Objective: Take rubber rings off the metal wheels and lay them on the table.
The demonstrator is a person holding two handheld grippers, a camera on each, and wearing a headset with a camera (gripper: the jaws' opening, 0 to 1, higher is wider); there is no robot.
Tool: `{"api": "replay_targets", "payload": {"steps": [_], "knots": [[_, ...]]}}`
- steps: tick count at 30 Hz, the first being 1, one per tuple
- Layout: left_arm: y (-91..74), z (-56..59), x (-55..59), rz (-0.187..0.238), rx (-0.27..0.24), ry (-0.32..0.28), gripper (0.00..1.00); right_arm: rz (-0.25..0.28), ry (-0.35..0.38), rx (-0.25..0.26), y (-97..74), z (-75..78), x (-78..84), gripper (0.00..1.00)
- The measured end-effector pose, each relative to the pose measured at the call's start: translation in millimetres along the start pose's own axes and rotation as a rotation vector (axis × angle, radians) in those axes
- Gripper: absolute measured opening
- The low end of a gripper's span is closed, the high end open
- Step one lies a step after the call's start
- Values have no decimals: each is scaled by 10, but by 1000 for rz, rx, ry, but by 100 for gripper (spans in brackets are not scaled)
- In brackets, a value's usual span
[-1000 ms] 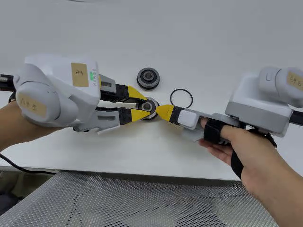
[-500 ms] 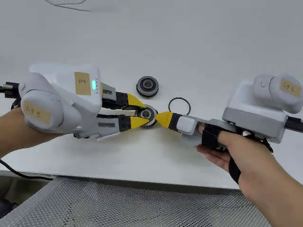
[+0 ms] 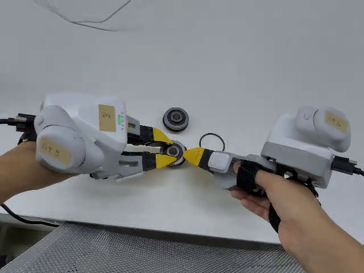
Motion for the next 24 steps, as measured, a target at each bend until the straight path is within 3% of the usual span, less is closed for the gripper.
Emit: {"api": "replay_targets", "payload": {"steps": [9,24], "knots": [[-5,-14,33,8,-1,1,12,-4,17,3,13,18,-20,0],[-2,-20,32,15,-1,-6,12,-9,-29,9,32,-17,-37,0]]}}
Point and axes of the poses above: the centre of the closed fingertips' face, and the gripper's own axes: y roughly forward along the fingers, z roughly to its right, x roughly out of its underside, the point moved 9 cm from there along -y, roughly backward along the fingers, and after that the axes turned 6 degrees about -y, right-handed, at the moved point
